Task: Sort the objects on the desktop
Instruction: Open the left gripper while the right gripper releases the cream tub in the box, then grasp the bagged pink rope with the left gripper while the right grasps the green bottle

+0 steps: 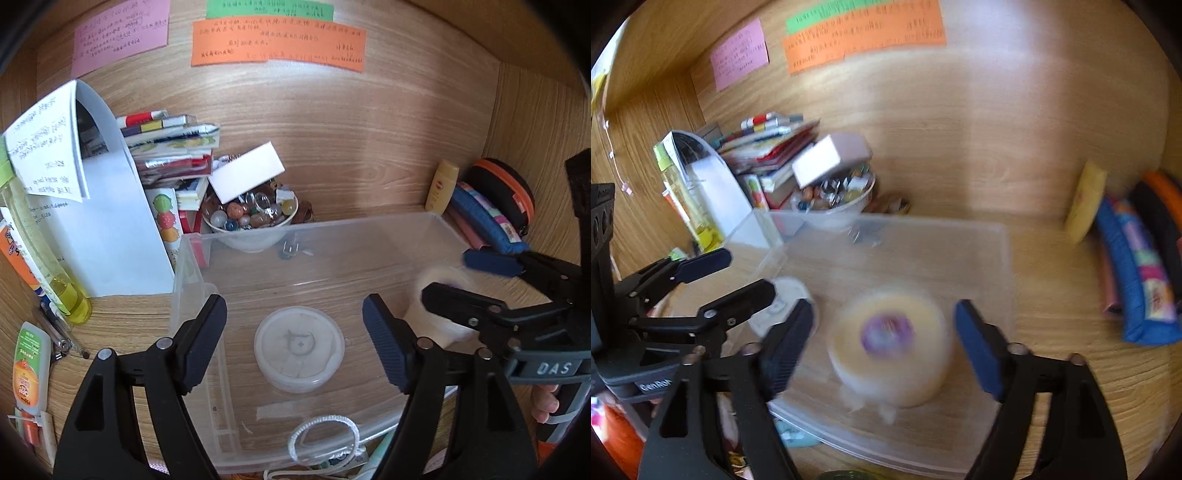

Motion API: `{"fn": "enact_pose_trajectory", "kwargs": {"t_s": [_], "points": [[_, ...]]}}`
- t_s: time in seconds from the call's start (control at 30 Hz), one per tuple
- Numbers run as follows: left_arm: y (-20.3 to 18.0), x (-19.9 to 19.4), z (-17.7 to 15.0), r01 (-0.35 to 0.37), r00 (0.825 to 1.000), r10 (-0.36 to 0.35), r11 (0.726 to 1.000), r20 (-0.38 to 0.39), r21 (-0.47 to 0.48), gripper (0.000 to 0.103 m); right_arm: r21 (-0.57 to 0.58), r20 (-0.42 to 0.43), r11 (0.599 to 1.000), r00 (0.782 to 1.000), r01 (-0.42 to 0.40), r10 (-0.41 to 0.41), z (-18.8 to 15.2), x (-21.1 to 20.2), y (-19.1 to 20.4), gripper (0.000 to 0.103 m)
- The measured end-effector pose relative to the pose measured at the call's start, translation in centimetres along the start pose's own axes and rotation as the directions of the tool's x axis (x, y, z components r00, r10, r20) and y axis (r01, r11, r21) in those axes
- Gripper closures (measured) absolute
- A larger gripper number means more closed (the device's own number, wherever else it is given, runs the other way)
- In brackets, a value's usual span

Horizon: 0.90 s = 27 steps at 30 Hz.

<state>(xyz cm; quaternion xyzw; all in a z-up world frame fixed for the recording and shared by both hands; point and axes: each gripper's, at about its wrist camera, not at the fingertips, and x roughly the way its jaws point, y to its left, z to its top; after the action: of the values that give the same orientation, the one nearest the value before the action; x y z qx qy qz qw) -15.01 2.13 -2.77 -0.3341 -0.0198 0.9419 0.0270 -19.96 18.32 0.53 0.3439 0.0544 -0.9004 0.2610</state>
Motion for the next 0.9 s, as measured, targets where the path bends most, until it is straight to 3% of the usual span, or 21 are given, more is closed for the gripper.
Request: {"fn": "enact_pose_trajectory", "kwargs": {"t_s": [0.13,0.37,0.53,0.8,0.9], "points": [[0.3,-1.0,0.3,0.005,0.999,-0.004,1.0,0.041,-0.014,0.018,-0.021,0.062,0.999,0.997,0.042,-0.041,0.2,-1.3,0.3,0.016],[1.6,-2.7,0.7,0.01,0.995,-0.003,0.997,0.096,-0.07,0.01,-0.001,0.079,0.999,0.995,0.055,-0.054,0.6,-1.8,-0.3,0.015],[3.2,-3.5,0.4,0.033,0.998,-0.027,0.992,0.056,-0.119,0.01,0.014,0.088,0.997,0.994,0.071,-0.072,0.8,-2.5,-0.5,0.015],[5.2,-6.2,-1.1,0.038,0.999,-0.035,0.991,0.031,-0.126,0.009,0.031,0.113,0.999,0.994,-0.016,0.013,-0.4,-5.9,-0.5,0.015],[6.0,-7.0,-2.5,0.015,1.0,-0.013,0.993,0.014,-0.12,0.009,0.011,0.122,1.0,0.993,-0.007,0.005,-1.5,-7.0,-0.3,0.015]]}}
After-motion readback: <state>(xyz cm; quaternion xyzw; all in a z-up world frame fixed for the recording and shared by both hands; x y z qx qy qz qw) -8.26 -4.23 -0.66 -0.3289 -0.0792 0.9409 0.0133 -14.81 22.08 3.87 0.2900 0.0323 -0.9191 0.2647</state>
